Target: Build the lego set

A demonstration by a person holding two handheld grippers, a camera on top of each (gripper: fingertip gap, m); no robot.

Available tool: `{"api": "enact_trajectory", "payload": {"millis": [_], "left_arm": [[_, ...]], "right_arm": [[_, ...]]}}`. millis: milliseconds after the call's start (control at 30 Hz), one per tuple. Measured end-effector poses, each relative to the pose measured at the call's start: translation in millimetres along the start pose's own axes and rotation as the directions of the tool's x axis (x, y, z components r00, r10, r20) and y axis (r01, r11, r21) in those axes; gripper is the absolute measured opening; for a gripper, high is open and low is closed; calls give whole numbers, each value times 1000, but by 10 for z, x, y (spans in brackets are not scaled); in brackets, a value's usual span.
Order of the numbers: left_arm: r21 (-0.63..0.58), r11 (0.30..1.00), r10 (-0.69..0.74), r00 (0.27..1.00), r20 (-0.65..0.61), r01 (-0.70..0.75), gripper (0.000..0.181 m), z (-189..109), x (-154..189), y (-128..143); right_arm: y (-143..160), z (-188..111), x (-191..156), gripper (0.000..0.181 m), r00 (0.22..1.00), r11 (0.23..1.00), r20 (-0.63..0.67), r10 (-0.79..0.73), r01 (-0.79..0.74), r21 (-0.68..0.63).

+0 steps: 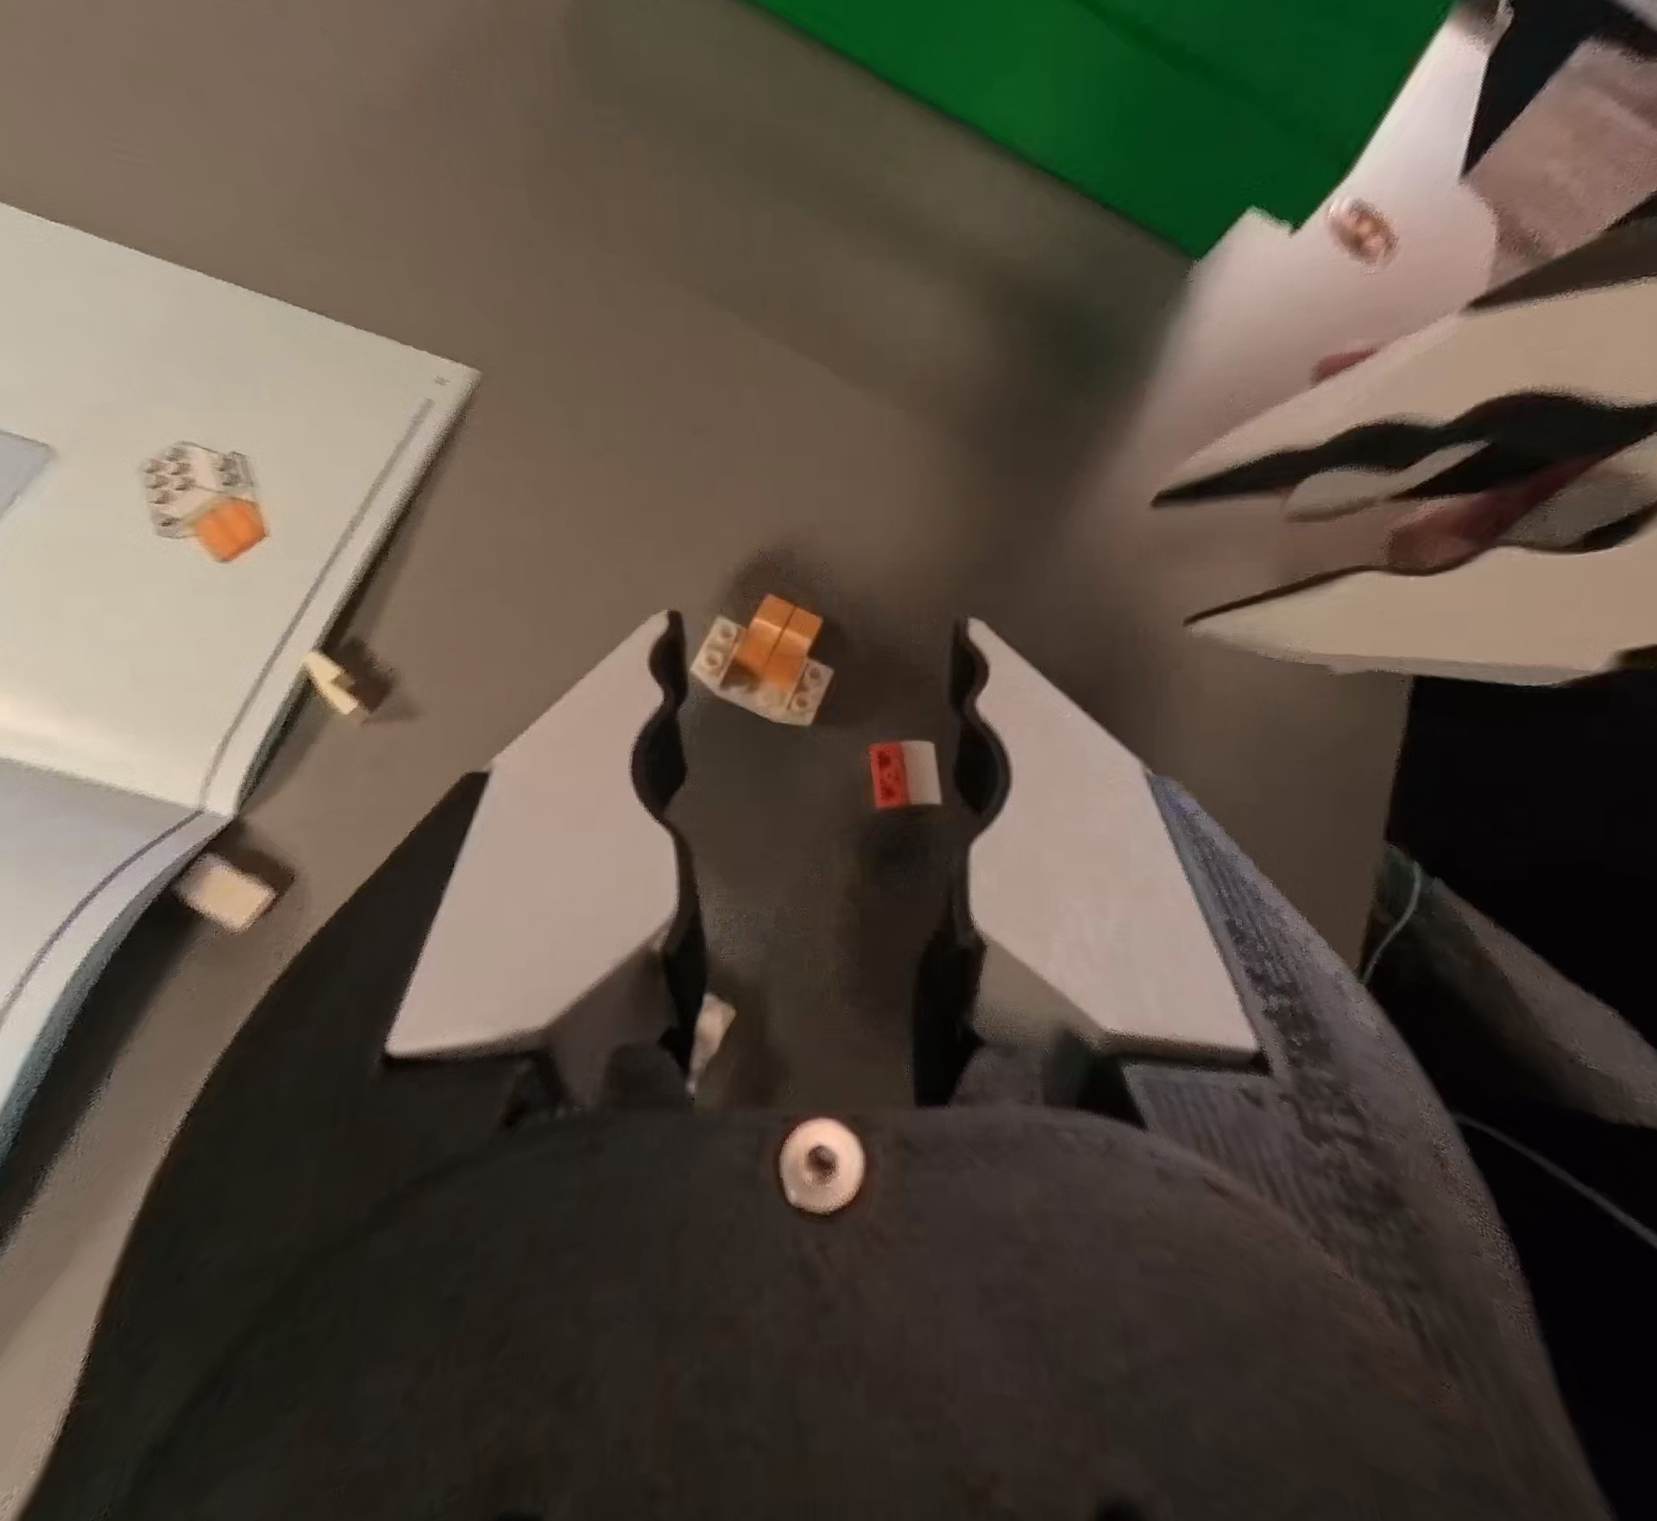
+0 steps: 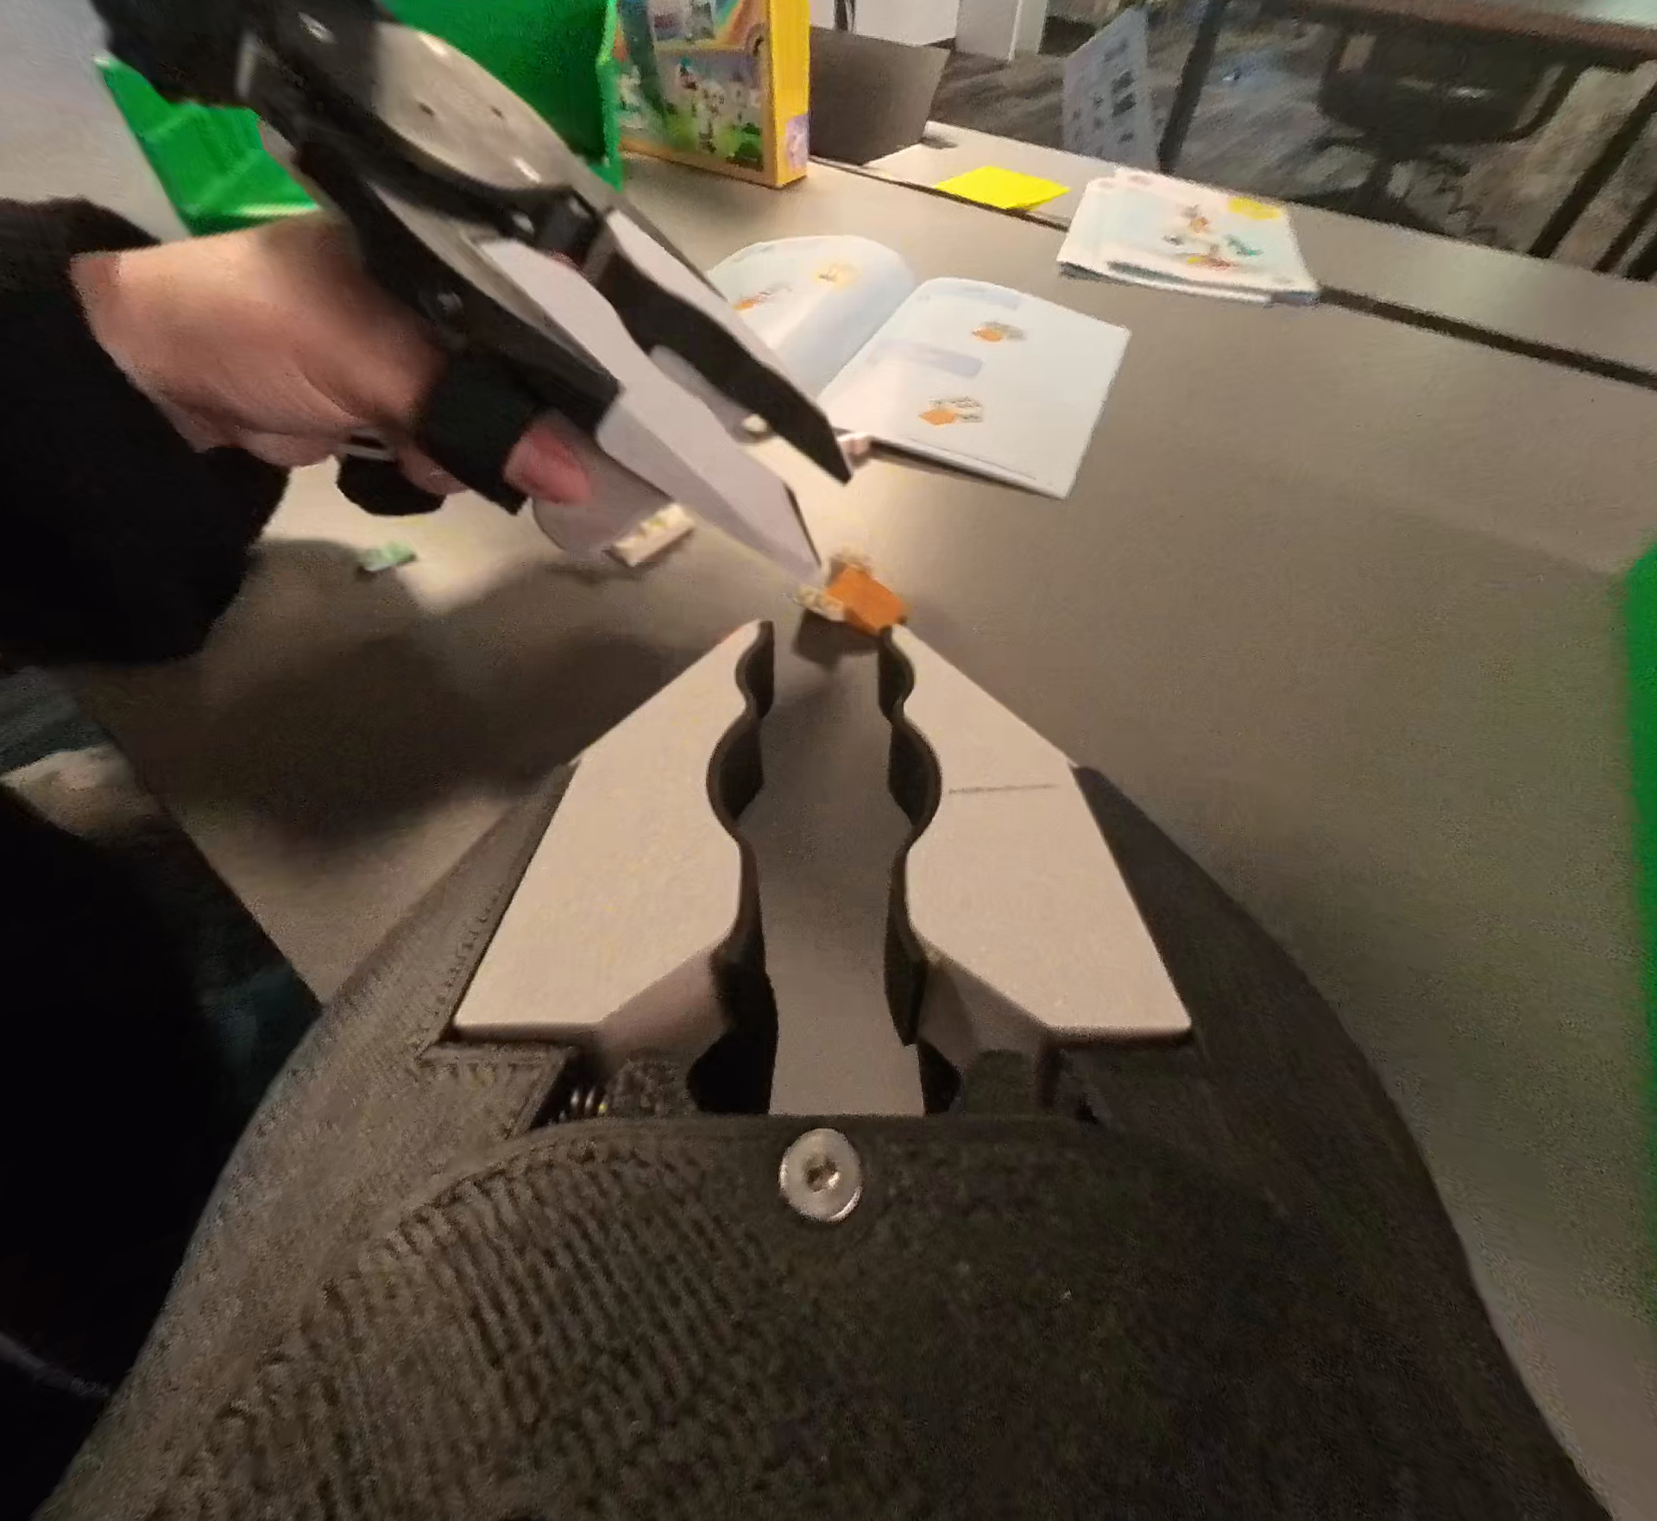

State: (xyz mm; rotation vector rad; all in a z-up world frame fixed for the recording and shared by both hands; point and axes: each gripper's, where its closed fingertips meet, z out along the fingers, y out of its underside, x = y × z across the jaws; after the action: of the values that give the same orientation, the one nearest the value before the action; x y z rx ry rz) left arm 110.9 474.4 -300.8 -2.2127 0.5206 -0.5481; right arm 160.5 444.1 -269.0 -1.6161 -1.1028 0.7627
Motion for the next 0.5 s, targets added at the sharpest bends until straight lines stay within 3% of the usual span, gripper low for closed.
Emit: {"api": "enact_trajectory", "payload": {"millis": [100, 200, 367, 500], "left_arm": [[117, 993, -32, 999, 11, 31, 58, -348, 0, -125], [208, 977, -61, 996, 65, 46, 58, -763, -112, -99], [364, 928, -154, 969, 196, 74, 54, -1413, -450, 158], [471, 877, -227, 948, 225, 98, 38, -1738, -652, 391]], "right_arm": [[7, 128, -88, 21, 997, 997, 55, 62, -60, -43], [142, 272, -186, 32, 992, 984, 89, 91, -75, -160], [398, 450, -331, 36, 997, 937, 51, 57, -36, -347], [466, 532, -353, 33, 995, 924, -24, 99, -101, -368]]}}
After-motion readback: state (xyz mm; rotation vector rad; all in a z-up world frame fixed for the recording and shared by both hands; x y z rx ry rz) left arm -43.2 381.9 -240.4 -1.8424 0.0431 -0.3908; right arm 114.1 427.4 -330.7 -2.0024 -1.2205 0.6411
